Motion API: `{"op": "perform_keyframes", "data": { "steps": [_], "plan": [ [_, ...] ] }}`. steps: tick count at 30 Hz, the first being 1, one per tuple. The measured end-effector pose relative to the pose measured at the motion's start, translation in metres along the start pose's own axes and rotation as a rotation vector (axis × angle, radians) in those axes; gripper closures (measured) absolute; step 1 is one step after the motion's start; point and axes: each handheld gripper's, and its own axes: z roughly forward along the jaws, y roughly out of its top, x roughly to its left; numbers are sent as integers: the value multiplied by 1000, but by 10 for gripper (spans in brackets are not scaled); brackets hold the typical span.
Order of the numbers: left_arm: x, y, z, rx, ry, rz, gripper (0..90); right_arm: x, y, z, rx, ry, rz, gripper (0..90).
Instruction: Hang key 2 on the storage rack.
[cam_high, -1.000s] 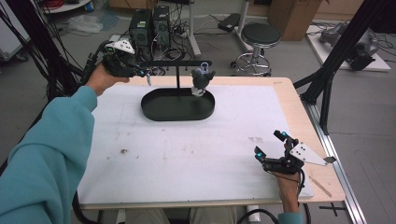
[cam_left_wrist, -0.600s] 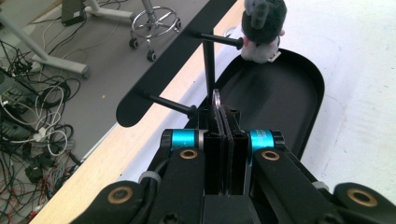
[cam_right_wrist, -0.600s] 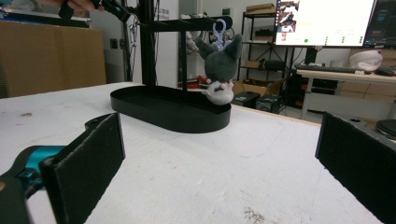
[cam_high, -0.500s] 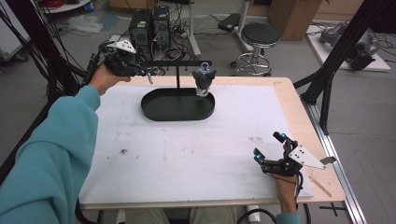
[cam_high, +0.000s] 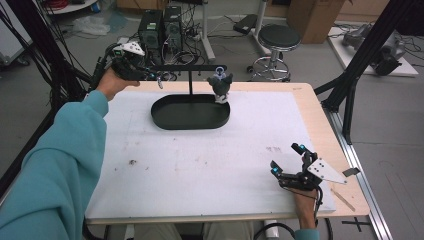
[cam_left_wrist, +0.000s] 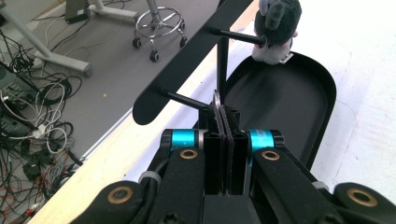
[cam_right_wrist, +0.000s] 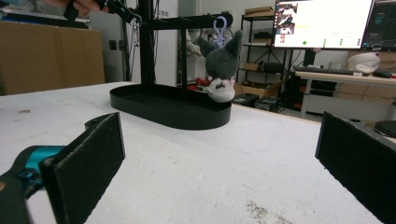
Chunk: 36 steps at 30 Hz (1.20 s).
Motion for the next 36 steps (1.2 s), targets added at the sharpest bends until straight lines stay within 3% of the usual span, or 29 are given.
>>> {"op": "perform_keyframes", "data": {
  "steps": [4, 18, 36],
  "plan": [
    [2, 5, -1, 17, 8, 14, 882, 0, 0, 0, -5, 0, 0, 6],
    [5, 2, 6, 39, 8, 1, 882, 1, -1, -1, -4, -3, 17, 6],
    [13, -2, 11, 4, 46, -43, 882, 0, -1, 0, -4, -2, 6, 6]
  ]
}}
